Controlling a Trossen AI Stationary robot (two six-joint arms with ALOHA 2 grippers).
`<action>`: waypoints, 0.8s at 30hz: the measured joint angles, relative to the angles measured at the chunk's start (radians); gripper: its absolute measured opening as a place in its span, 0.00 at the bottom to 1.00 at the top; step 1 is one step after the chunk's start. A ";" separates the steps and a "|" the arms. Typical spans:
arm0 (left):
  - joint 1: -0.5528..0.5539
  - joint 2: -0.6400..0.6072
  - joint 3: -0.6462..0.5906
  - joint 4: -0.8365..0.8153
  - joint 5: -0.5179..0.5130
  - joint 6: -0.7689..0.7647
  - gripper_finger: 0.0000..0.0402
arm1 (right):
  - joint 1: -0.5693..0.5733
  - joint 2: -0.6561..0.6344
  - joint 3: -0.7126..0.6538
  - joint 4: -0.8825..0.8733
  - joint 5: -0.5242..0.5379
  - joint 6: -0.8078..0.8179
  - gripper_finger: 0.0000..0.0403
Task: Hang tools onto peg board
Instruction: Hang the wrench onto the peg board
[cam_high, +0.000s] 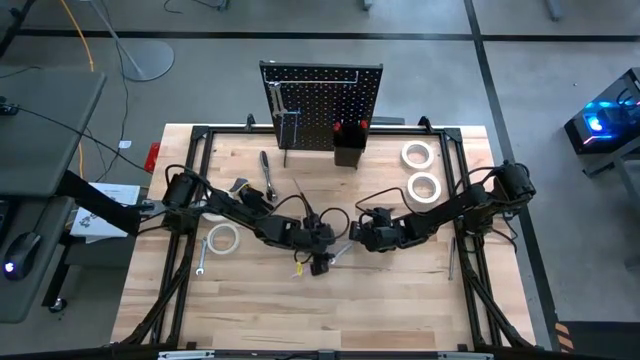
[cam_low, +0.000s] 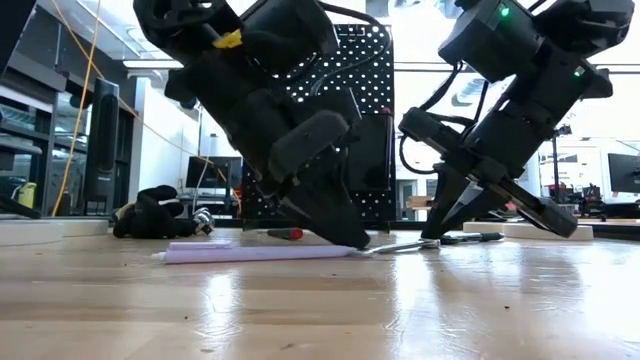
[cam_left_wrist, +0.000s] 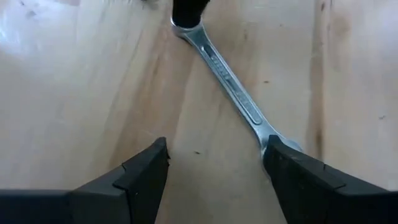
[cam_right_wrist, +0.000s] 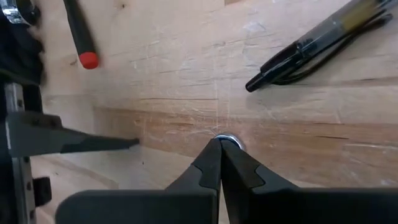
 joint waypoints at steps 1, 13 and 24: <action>0.000 0.000 0.000 0.005 0.006 -0.023 0.62 | -0.001 0.000 0.000 -0.002 0.002 0.000 0.00; -0.010 0.002 -0.002 0.057 0.058 -0.033 0.62 | -0.044 -0.001 0.000 0.023 0.030 -0.011 0.00; -0.009 0.001 -0.002 -0.007 0.011 -0.055 0.33 | -0.043 -0.022 0.000 0.111 -0.004 -0.126 0.00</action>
